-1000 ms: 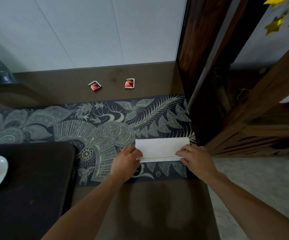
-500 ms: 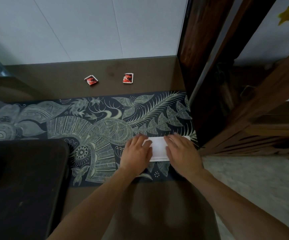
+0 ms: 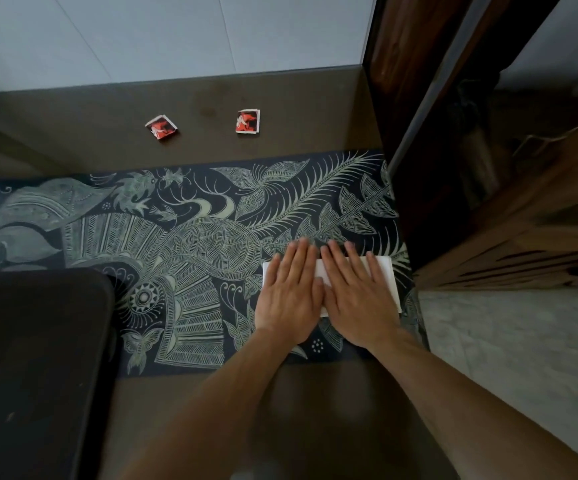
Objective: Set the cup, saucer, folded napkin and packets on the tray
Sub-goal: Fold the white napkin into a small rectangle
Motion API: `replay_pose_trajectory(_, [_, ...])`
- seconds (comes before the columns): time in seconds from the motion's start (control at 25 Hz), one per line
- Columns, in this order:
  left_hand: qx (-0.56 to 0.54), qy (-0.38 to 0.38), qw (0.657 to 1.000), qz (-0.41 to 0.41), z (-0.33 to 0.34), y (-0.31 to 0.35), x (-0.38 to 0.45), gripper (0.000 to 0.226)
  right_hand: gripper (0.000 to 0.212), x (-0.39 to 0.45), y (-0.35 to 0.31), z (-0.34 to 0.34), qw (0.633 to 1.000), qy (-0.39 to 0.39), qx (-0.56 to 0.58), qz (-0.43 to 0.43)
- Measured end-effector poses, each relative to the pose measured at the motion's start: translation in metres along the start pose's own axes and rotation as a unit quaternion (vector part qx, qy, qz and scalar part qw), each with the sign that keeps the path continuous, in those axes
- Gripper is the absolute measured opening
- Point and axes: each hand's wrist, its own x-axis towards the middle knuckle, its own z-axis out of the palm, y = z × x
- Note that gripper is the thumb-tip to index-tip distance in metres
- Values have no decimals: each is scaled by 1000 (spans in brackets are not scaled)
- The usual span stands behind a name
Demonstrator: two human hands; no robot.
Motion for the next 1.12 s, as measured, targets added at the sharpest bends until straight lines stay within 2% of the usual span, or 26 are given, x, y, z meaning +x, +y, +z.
replay_pose_trajectory(0.12, [10, -10, 1000, -5, -3, -15, -9, 64, 69, -3, 20, -5, 1000, -13, -15, -13])
replay_pose_trajectory(0.28, [-3, -10, 999, -49, -6, -36, -20, 70, 76, -10, 50, -12, 998, -32, -41, 38])
replay_pose_trajectory(0.44, [-39, -34, 997, -50, -12, -37, -17, 74, 77, -6, 51, -17, 996, -83, 0, 39])
replay_pose_trajectory(0.52, [-86, -30, 993, -73, -22, -39, -12, 74, 70, -4, 58, -30, 996, -82, 28, 24])
replay_pose_trajectory(0.6, [-123, -23, 986, -108, -35, -39, -5, 65, 55, -2, 63, -46, 997, -57, 44, 22])
replay_pose_trajectory(0.76, [-127, -80, 967, -204, -56, -32, 10, 52, 39, 7, 62, -66, 991, -85, 69, 81])
replay_pose_trajectory(0.84, [-185, -88, 943, -260, -65, -31, 10, 39, 29, 4, 59, -74, 977, -71, 141, 141])
replay_pose_trajectory(0.92, [-289, -91, 901, -311, -75, -31, 4, 28, 21, -4, 58, -78, 957, -52, 214, 187])
replay_pose_trajectory(1.12, [-508, -57, 786, -347, -102, -34, -32, 14, 12, -29, 63, -93, 893, -35, 397, 211])
